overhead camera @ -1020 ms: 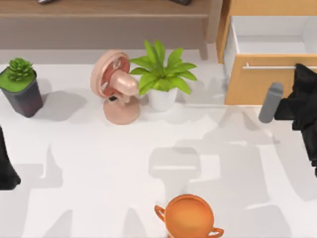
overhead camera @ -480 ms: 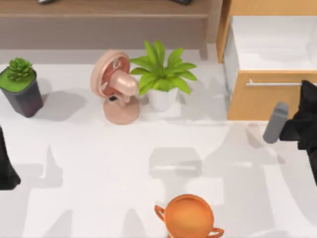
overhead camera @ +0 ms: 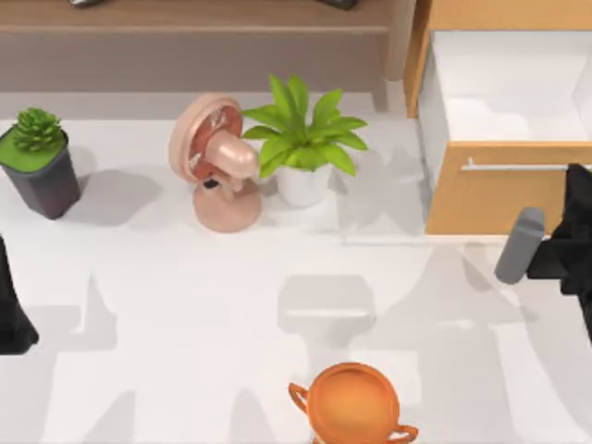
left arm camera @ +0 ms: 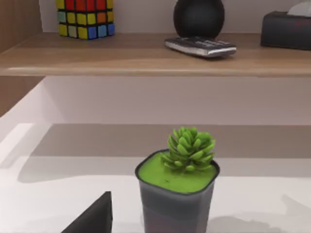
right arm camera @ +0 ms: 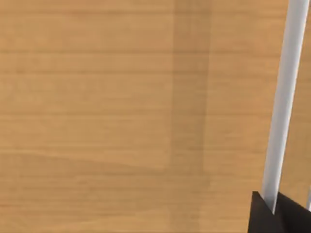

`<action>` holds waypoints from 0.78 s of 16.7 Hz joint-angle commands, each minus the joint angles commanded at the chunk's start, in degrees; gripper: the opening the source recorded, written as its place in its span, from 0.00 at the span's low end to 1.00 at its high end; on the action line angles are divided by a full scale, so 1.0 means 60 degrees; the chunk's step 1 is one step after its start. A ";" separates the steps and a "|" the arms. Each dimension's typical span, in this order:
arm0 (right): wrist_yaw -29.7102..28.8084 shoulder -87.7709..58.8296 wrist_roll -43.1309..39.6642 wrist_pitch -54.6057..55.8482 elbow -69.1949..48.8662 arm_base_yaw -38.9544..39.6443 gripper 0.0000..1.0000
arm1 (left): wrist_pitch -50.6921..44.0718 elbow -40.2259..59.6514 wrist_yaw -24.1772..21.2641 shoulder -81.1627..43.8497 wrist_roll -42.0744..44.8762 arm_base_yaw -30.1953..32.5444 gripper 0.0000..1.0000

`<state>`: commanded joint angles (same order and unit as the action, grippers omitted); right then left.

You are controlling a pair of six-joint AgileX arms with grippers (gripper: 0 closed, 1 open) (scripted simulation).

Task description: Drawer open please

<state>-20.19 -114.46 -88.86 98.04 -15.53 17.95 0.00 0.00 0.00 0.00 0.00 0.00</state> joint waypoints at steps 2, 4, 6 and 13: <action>0.0000 0.0000 0.0000 0.0000 0.0000 0.0000 0.23 | 0.0000 0.0000 0.0000 0.0000 0.0000 0.0000 1.00; 0.0000 0.0000 0.0000 0.0000 0.0000 0.0000 0.38 | 0.0000 0.0000 0.0000 0.0000 0.0000 0.0000 1.00; 0.0000 0.0000 0.0000 0.0000 0.0000 0.0000 0.53 | 0.0000 0.0000 0.0000 0.0000 0.0000 0.0000 1.00; 0.0000 0.0000 0.0000 0.0000 0.0000 0.0000 1.00 | 0.0000 0.0000 0.0000 0.0000 0.0000 0.0000 1.00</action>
<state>-20.19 -114.46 -88.86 98.04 -15.53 17.95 0.00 0.00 0.00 0.00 0.00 0.00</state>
